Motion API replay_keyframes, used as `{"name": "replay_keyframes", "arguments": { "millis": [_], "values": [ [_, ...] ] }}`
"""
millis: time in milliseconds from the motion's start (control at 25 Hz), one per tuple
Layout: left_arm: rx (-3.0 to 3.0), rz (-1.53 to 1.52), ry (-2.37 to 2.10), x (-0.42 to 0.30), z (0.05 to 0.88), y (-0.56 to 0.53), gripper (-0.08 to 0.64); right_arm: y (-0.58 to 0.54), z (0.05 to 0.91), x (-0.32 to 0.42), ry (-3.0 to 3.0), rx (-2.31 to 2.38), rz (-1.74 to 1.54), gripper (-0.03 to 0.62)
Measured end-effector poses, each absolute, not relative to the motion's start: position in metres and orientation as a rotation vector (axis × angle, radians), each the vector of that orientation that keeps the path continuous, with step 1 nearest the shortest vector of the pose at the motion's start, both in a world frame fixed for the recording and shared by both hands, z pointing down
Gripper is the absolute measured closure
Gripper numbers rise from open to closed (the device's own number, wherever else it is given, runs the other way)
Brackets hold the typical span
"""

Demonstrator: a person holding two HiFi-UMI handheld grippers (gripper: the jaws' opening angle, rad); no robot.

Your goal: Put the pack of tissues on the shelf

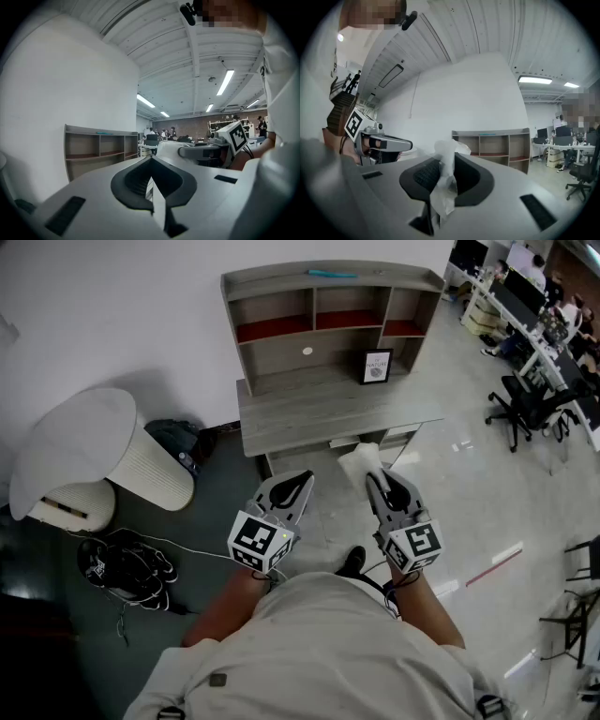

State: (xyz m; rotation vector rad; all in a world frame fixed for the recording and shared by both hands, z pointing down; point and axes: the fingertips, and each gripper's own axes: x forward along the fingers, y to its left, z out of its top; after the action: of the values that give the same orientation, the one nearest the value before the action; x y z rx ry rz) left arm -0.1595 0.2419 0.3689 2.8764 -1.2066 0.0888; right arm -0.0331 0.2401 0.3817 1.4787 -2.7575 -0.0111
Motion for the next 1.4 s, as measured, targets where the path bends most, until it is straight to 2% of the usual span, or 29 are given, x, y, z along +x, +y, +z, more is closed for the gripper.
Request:
{"name": "replay_keyframes", "arguments": {
  "millis": [640, 1400],
  "values": [
    [2.815, 0.138, -1.268, -0.125, 0.38, 0.196, 0.545, 0.191, 0.393, -0.002, -2.813, 1.393, 0.036, 0.508],
    [2.806, 0.118, -1.274, 0.015, 0.383, 0.088, 0.545, 0.088, 0.397, 0.139, -2.821, 1.354, 0.027, 0.506]
  ]
}}
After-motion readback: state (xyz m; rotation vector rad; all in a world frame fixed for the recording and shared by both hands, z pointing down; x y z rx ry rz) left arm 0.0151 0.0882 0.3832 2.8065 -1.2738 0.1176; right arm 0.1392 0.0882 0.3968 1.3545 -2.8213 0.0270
